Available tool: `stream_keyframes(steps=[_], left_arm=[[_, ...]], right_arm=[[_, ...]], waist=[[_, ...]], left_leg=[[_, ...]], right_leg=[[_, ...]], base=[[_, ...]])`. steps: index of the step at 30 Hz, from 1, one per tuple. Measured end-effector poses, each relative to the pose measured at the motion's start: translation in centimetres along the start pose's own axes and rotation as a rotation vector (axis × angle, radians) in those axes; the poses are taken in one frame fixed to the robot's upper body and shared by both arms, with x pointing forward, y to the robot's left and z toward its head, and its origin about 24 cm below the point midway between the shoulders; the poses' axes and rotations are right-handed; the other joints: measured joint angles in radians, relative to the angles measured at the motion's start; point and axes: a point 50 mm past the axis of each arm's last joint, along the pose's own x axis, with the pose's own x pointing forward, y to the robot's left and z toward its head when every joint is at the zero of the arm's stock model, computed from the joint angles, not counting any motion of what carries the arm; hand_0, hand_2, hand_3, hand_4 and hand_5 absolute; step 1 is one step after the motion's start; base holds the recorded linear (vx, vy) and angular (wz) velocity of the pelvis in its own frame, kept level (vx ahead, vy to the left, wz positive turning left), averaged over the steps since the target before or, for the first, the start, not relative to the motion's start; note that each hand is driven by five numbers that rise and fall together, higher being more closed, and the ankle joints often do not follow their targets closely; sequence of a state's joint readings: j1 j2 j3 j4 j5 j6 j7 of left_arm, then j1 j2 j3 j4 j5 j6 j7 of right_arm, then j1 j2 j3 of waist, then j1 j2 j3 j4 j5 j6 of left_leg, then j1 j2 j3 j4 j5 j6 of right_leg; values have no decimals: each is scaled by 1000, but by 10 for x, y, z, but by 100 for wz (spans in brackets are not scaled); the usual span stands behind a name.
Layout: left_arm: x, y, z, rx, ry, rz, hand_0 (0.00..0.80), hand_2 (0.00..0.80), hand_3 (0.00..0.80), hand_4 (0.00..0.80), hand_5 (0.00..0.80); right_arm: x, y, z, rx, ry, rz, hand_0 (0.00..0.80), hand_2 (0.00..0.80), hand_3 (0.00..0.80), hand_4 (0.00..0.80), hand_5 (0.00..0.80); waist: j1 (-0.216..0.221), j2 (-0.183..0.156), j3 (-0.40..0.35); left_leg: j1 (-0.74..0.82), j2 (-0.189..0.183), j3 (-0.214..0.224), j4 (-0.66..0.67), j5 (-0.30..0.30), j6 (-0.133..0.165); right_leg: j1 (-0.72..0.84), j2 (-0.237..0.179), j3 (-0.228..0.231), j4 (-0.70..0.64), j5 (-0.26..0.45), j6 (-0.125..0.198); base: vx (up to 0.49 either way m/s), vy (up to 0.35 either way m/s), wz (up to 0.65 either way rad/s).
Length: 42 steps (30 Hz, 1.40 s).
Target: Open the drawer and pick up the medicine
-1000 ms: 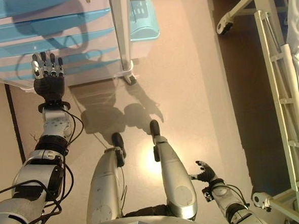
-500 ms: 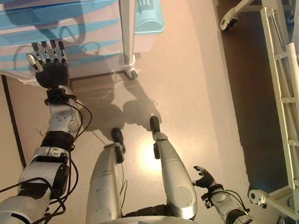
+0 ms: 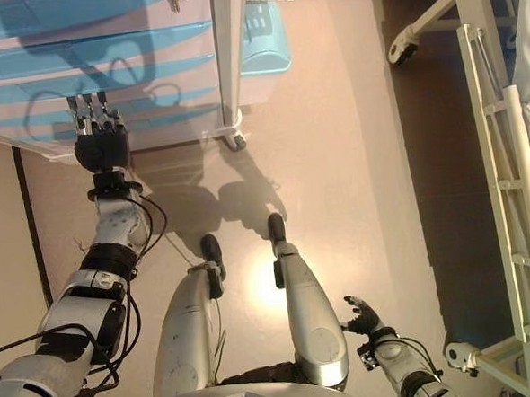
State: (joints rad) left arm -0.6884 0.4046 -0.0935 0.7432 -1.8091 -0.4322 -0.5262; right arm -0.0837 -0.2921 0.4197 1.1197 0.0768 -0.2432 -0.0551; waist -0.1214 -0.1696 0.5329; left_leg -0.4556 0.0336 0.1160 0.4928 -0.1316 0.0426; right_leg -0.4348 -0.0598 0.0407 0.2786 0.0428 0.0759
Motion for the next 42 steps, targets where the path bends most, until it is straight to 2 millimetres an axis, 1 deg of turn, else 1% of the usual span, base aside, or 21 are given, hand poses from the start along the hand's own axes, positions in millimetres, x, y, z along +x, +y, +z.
stream_keyframes(steps=[5,8,10,14,16,18,21,24,27,29,30,32,34,35,37,39,40,42], left_arm=[[-6,7,-3,-22,35,32,800,800,800,800,800],[-8,11,-5,-61,56,55,800,800,800,800,800],[-10,15,-5,-89,74,82,800,800,800,800,800],[-14,20,-5,-151,101,93,800,800,800,800,800],[-21,26,-4,-158,107,95,800,800,800,800,800],[-40,38,-3,-162,131,106,800,800,800,800,800],[-75,54,-6,-190,173,128,800,800,800,800,800],[-105,66,-8,-213,191,149,800,800,800,800,800],[-135,74,-9,-238,195,174,800,800,800,800,800],[-158,80,-8,-255,191,201,800,800,800,800,800],[-171,84,-7,-260,193,216,800,800,800,800,800],[-198,89,-7,-271,210,261,800,800,800,800,800],[-227,95,-6,-273,245,336,800,800,800,800,800],[-245,99,-5,-269,272,393,800,800,800,800,800],[-270,102,-4,-264,328,475,800,800,800,800,800],[-297,104,2,-259,369,561,800,800,800,800,800],[-306,104,2,-264,378,588,800,800,800,800,800],[-315,104,4,-265,409,627,800,800,800,800,800]], right_arm=[[0,0,1,-1,-2,3,0,0,0,0,0],[0,0,1,-5,-2,11,0,0,0,0,0],[0,0,1,-26,-2,17,0,0,0,0,0],[1,2,0,-45,11,23,0,0,0,0,0],[1,1,2,-49,13,20,0,0,0,0,0],[2,1,4,-52,14,12,0,0,0,0,0],[2,1,2,-84,32,14,0,0,0,0,0],[1,0,0,-100,40,11,0,0,0,0,0],[1,1,-1,-131,50,16,0,0,0,0,0],[1,-2,-1,-145,55,10,0,0,0,0,0],[1,-3,-1,-138,56,4,0,0,0,0,0],[1,-8,0,-124,51,-15,0,0,0,0,0],[1,-12,-1,-125,55,-24,0,0,0,0,0],[0,-14,-3,-136,61,-20,0,0,0,0,0],[-1,-19,-6,-168,71,-19,0,0,0,0,0],[-2,-22,-8,-188,71,-17,0,0,0,0,0],[-3,-23,-9,-193,71,-15,0,0,0,0,0],[-4,-23,-12,-193,80,-11,0,0,0,0,0]], waist=[[11,0,0],[14,0,0],[15,0,0],[20,0,0],[18,0,0],[21,0,0],[42,0,0],[63,0,-1],[73,-1,-1],[75,0,-1],[79,2,-3],[100,9,-24],[103,28,-71],[110,43,-105],[123,71,-136],[125,99,-170],[127,111,-177],[137,137,-192]], left_leg=[[45,-3,5,-28,1,0],[62,-2,0,-35,1,0],[87,-4,0,-54,4,-1],[120,-18,-3,-100,24,-4],[141,-19,-7,-116,26,-7],[181,-19,-14,-143,31,-12],[244,-20,-23,-194,42,-20],[293,-22,-28,-240,59,-27],[332,-28,-35,-280,78,-32],[359,-31,-44,-307,91,-36],[374,-31,-51,-319,97,-39],[393,-30,-57,-342,107,-44],[395,-31,-72,-356,116,-46],[396,-32,-78,-365,120,-47],[420,-33,-87,-377,125,-49],[428,-32,-103,-385,130,-53],[434,-32,-113,-393,136,-54],[426,-29,-140,-406,149,-64]], right_leg=[[28,-2,-1,0,0,0],[46,-2,-9,0,0,0],[65,-5,-24,0,0,0],[100,-15,-35,-45,0,0],[126,-16,-53,-67,0,0],[163,-15,-58,-85,0,-1],[218,-15,-80,-111,0,-1],[260,-14,-83,-136,0,-1],[303,-17,-90,-173,-1,-2],[334,-18,-102,-195,1,-19],[350,-17,-107,-203,1,-20],[363,-14,-109,-213,2,-25],[372,-15,-126,-225,3,-30],[374,-15,-132,-229,2,-32],[403,-15,-142,-242,1,-34],[418,-14,-160,-245,-2,-38],[424,-14,-168,-246,-4,-40],[424,-10,-195,-243,-11,-45]], base=[[2,7,0],[-14,-8,5],[-35,-33,3],[-54,-42,4],[-39,-32,7],[-31,-29,10],[-18,-7,9],[0,15,7],[5,27,8],[26,17,14],[28,14,16],[24,8,10],[15,-18,20],[4,-46,19],[-14,-69,17],[-38,-75,24],[-56,-81,31],[-69,-79,34]])
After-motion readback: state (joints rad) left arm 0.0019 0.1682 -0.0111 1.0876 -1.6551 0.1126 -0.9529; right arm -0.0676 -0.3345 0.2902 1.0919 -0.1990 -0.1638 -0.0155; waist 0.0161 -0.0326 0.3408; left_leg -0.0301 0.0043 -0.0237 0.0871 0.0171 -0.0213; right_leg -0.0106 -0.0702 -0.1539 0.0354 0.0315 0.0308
